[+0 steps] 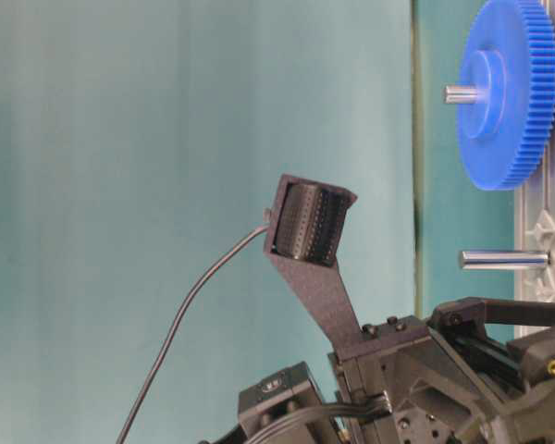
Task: Find the location of the shaft and insert the small gear.
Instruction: 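Carry the held gear with the left gripper over the empty shaft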
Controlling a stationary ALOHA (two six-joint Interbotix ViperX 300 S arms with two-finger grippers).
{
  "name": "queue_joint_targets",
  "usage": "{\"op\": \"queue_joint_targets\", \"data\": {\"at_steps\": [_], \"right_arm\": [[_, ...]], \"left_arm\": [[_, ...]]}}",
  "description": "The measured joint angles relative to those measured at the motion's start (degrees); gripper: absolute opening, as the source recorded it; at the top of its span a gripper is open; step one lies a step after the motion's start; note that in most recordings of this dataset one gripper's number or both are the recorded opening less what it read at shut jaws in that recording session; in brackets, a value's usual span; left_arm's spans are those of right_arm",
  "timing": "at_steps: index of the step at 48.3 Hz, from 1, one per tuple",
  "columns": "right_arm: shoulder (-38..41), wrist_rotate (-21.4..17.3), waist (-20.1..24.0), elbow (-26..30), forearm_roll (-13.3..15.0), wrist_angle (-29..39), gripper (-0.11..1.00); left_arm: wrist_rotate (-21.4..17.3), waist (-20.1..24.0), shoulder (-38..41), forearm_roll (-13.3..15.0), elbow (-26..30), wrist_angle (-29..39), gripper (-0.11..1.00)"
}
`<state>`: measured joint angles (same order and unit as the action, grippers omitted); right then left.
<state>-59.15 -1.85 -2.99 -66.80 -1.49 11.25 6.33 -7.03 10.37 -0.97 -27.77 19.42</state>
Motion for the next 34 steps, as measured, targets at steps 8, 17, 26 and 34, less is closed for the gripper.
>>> {"op": "queue_joint_targets", "data": {"at_steps": [8, 17, 26, 34], "right_arm": [[0.0, 0.0, 0.0, 0.0, 0.09, 0.0, 0.37], [0.0, 0.0, 0.0, 0.0, 0.0, -0.09, 0.37], [-0.53, -0.62, 0.0, 0.0, 0.0, 0.0, 0.37], [-1.23, -0.7, -0.09, -0.26, 0.0, 0.0, 0.37]], "left_arm": [[-0.09, -0.09, 0.09, 0.0, 0.53, 0.26, 0.69], [-0.62, -0.18, 0.09, 0.0, 1.14, 0.53, 0.64], [-2.37, -0.09, -1.85, 0.0, 2.72, 0.62, 0.64], [-4.48, 0.0, -5.54, 0.0, 4.04, 2.11, 0.64]]}}
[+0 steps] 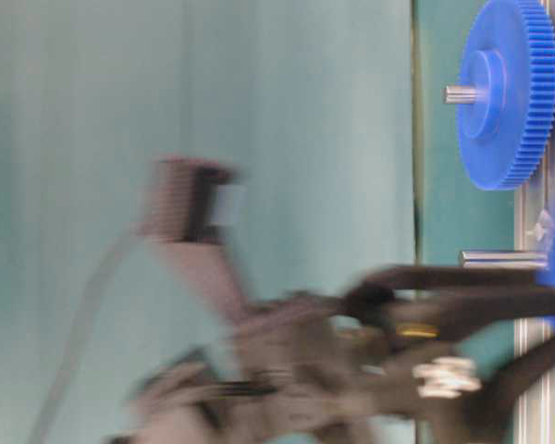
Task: Find the location of the shaft and insert the small gear.
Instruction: 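Carry the held gear with the left gripper over the empty shaft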
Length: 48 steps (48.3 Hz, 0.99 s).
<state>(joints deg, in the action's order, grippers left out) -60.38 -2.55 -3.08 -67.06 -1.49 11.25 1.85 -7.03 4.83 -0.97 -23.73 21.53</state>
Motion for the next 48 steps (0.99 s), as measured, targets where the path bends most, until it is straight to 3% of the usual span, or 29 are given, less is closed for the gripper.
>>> {"op": "queue_joint_targets", "data": {"at_steps": [11, 26, 48], "right_arm": [[-0.62, 0.0, 0.09, -0.09, 0.0, 0.0, 0.37], [-0.88, 0.0, 0.09, -0.18, 0.0, 0.0, 0.37], [-2.55, 0.0, 0.09, -0.79, 0.0, 0.0, 0.37]], "left_arm": [[-3.25, 2.02, -3.6, 0.0, 1.76, 6.15, 0.64], [-10.02, 6.33, -5.45, 0.0, 2.99, 7.12, 0.64], [-11.25, 10.11, -2.81, 0.0, 3.69, 5.89, 0.64]]}}
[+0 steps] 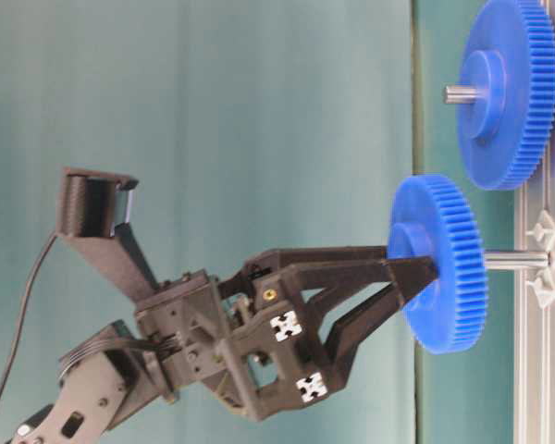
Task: Find the location of the shaft and insert the small gear.
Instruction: 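Carry the held gear with the left gripper over the empty shaft, then align the gear's bore above the shaft beside the large gear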
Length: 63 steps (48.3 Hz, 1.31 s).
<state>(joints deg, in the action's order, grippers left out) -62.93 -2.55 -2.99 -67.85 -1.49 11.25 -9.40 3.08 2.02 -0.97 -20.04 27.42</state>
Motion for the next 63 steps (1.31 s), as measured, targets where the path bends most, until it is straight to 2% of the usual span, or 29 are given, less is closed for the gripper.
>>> {"op": "queue_joint_targets", "data": {"at_steps": [19, 33, 63], "right_arm": [[-0.44, 0.0, -0.44, -0.26, 0.0, 2.9, 0.37], [-1.49, 0.0, -0.88, -0.26, 0.0, 2.99, 0.37], [-1.67, 0.0, -1.05, -0.26, 0.0, 3.08, 0.37]], "left_arm": [[-0.18, 1.49, 2.37, 0.0, 0.35, -0.26, 0.64], [-3.08, 2.81, 2.64, 0.0, 0.53, -0.35, 0.64], [-1.93, 3.43, 2.81, -0.09, 0.53, 1.49, 0.64]]}}
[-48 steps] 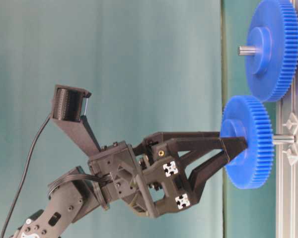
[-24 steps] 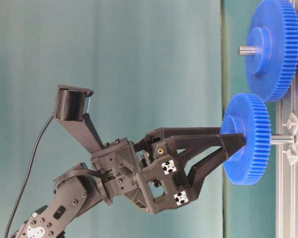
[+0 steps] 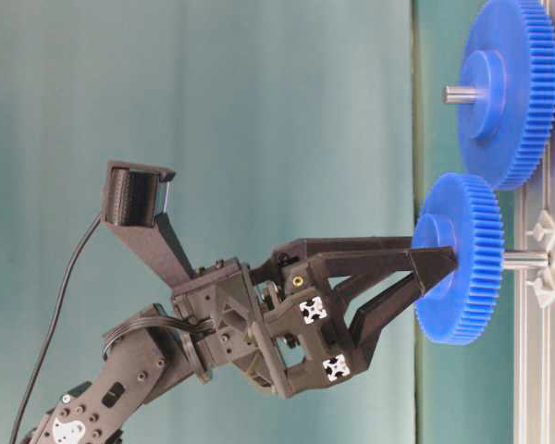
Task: Find the location of the shaft and insert the small gear.
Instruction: 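Align the gear's bore above the shaft beside the large gear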
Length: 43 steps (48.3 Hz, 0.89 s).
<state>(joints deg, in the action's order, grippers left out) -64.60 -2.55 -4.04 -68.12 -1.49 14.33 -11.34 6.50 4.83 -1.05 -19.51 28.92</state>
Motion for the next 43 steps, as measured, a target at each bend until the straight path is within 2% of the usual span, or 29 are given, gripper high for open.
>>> {"op": "queue_joint_targets", "data": {"at_steps": [8, 21, 29, 43], "right_arm": [[0.0, 0.0, 0.0, 0.0, 0.0, 0.0, 0.37], [0.0, 0.0, -0.09, -0.18, 0.0, 0.0, 0.37], [-0.18, -0.18, -0.09, -0.09, 0.09, 0.0, 0.37], [0.0, -2.46, -0.09, -0.44, 0.0, -0.09, 0.37]], "left_arm": [[1.76, 0.09, 0.0, 0.0, 0.0, 0.35, 0.64], [2.11, 0.0, -0.09, 0.0, 0.0, 0.44, 0.65], [2.29, -0.18, 0.0, 0.0, 0.0, 0.53, 0.8], [2.46, -0.88, -0.26, 0.0, 1.41, 0.62, 0.77]]}}
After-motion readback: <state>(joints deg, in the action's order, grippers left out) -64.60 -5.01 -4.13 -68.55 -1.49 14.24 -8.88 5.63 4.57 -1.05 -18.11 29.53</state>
